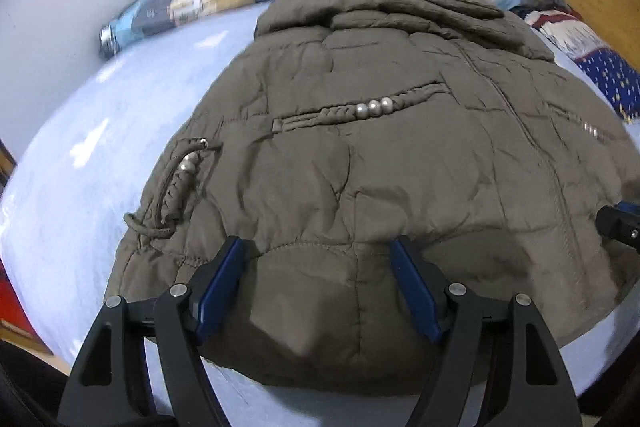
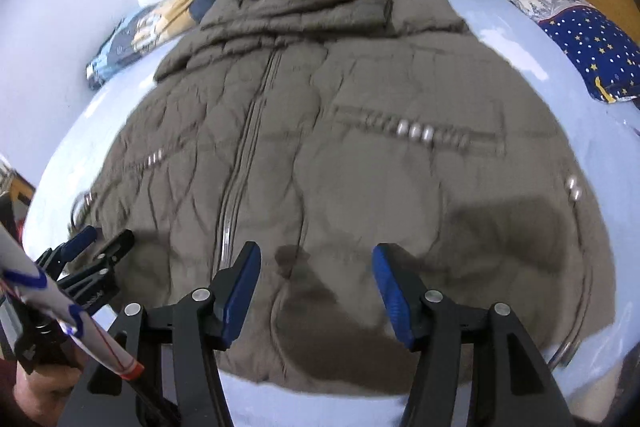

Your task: Fold large clothes

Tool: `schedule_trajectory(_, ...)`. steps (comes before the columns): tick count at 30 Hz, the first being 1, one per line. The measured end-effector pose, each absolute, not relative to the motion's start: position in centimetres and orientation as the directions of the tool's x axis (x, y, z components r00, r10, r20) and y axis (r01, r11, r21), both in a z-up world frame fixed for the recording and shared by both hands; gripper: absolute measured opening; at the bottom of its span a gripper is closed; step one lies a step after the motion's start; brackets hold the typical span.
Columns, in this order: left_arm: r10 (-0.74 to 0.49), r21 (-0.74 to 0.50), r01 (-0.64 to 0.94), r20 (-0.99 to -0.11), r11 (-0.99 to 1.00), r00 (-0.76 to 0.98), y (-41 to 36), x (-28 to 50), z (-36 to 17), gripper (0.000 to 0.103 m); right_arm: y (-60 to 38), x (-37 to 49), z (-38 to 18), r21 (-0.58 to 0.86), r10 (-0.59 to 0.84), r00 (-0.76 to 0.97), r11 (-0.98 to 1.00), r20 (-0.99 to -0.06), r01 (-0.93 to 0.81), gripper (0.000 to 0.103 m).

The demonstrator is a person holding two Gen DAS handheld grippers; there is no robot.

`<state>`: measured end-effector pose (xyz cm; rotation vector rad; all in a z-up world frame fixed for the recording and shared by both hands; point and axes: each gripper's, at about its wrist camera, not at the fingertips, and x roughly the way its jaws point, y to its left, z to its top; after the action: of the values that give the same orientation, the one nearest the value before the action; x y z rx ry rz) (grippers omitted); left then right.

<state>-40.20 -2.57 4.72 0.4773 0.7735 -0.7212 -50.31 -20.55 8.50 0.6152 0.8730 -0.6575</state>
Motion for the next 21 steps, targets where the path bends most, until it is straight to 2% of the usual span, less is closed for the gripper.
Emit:
schedule_trajectory(7,-0.412,0.173,0.737,-0.736,0.653,0.538,-2.6,-40.7,3.7,0.076,-18.7,-48.6,6.4,0.020,-0.355,0.380,0.708,-0.854,0.706,0.073)
schedule_trajectory(21,-0.420,0.178,0.744,-0.731,0.645,0.538,-3.0,-40.6,3.6,0.077,-18.5,-48.8,5.9,0.008,-0.373,0.383,0.707,-0.845,0.707,0.077)
